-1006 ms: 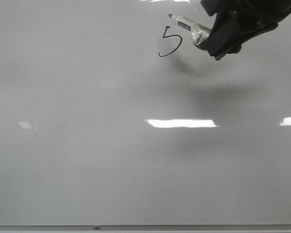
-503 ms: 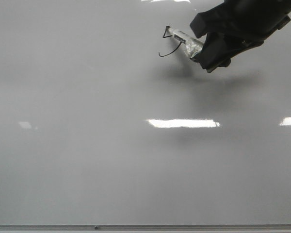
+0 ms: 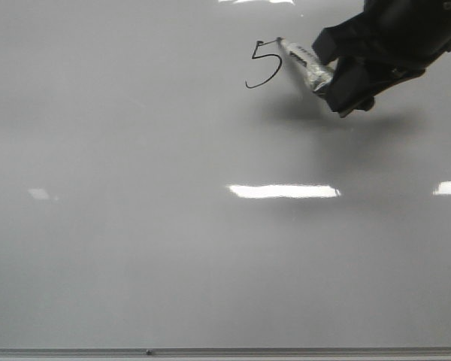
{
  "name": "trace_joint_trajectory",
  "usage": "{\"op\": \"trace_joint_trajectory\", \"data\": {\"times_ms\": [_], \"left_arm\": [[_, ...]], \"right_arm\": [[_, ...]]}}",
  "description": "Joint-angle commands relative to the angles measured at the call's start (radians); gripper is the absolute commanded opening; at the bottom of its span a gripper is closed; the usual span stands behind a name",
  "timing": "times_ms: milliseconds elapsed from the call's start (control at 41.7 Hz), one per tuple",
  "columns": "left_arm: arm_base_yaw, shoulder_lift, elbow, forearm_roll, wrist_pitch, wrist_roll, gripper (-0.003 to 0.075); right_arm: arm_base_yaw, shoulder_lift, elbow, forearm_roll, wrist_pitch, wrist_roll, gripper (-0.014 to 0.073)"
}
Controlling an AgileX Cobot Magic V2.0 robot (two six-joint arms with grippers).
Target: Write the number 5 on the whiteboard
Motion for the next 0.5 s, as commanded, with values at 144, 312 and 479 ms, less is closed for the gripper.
{"op": "trace_joint_trajectory", "data": {"times_ms": [144, 312, 479], "left_arm": [[0.002, -0.008, -0.027, -0.015, -0.071, -0.013, 0.0461], [0.002, -0.008, -0.027, -0.015, -0.074, -0.003, 0.0461], [-0.039, -0.008, -0.037, -0.042, -0.073, 0.095, 0.0461]], "right_arm": [[-0.002, -0.058, -0.043, 0.007, -0.016, -0.004, -0.0061], [0.065, -0.179, -0.043, 0.007, 0.067, -0.007, -0.0061], [0.121, -0.306, -0.043, 0.007, 0.336, -0.065, -0.0061]]}}
